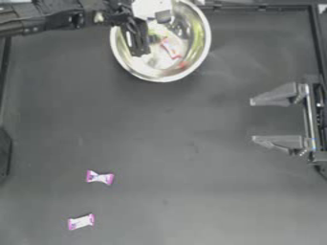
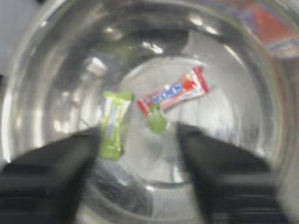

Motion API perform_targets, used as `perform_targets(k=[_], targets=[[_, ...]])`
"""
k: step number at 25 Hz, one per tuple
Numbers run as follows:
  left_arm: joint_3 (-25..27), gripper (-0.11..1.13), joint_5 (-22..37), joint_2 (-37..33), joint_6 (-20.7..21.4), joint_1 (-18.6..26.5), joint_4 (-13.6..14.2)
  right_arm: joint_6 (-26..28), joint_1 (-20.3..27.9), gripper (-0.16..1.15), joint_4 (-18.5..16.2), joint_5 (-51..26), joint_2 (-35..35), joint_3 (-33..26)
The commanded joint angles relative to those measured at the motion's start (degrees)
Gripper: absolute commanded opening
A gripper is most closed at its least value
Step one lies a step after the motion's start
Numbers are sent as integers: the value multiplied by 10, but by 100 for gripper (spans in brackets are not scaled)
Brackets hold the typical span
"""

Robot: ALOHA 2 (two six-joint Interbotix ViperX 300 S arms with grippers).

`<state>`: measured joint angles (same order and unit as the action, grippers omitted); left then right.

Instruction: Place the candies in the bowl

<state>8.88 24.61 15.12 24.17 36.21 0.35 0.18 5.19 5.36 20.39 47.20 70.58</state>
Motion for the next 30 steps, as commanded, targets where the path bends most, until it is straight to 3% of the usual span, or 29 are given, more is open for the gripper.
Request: perform_targets(k=[1,10,14,25,30], targets=[[-15,96,0,-31,-2,2,1,2,-1,100,1,4,-4,-9],[41,97,11,-150,2,-16,-26,2,0,100,2,4,-4,-9],[98,95,25,-217,2,-35,-47,1,0,100,1,4,-4,-8],[267,95,-7,-418,2,-131,-149,1,-1,100,2,4,-4,-10],[343,95,-31,-504,-2,-181,-168,1,0,100,2,4,-4,-12]])
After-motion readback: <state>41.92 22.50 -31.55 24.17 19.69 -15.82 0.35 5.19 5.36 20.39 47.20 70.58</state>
